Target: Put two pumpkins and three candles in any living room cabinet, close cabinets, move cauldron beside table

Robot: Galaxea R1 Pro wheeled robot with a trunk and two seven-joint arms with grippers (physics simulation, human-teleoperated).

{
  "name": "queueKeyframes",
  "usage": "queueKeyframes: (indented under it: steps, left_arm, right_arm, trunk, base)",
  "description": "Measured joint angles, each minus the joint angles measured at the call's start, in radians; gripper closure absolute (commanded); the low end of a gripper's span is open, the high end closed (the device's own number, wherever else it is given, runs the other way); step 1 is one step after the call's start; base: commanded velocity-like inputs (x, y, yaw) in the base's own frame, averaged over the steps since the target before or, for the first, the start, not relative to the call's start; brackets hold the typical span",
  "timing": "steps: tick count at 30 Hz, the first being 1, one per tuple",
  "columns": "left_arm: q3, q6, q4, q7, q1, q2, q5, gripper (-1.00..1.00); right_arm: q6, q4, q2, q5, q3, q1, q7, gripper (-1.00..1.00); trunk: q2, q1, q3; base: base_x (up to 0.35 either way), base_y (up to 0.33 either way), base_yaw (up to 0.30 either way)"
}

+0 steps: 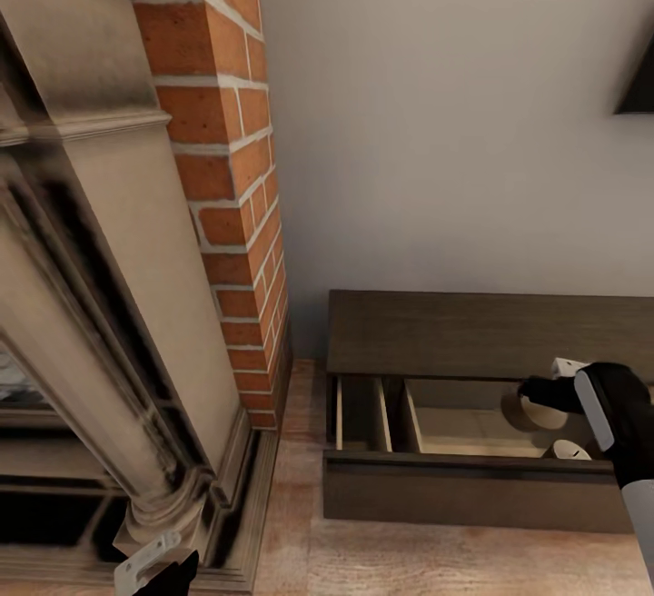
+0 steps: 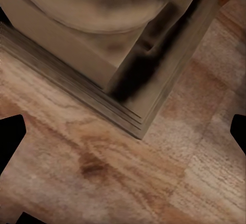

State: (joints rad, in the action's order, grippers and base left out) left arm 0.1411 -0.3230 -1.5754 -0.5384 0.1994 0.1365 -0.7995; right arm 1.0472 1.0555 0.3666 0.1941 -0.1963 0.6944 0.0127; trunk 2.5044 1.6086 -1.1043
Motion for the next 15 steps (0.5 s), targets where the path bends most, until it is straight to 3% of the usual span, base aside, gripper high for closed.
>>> queueKeyframes:
  steps: [12,15]
  left_arm:
    - [0.001,-0.001,0.000,0.000,0.000,-0.001,0.000,-1.00]
    - [0.002,0.000,0.000,-0.001,0.000,-0.001,0.000,-1.00]
  right_arm:
    - [0.000,-0.082,-0.016,0.001,0.004,0.005,-0.002,1.00]
    - [0.000,-0.094,-0.017,0.003,0.004,0.013,-0.002,1.00]
  trunk:
    - [0.000,0.000,0.000]
    - [0.000,0.000,0.000]
  base:
    - [0.000,-0.001,0.000]
    - [0.057,-0.124,0.000]
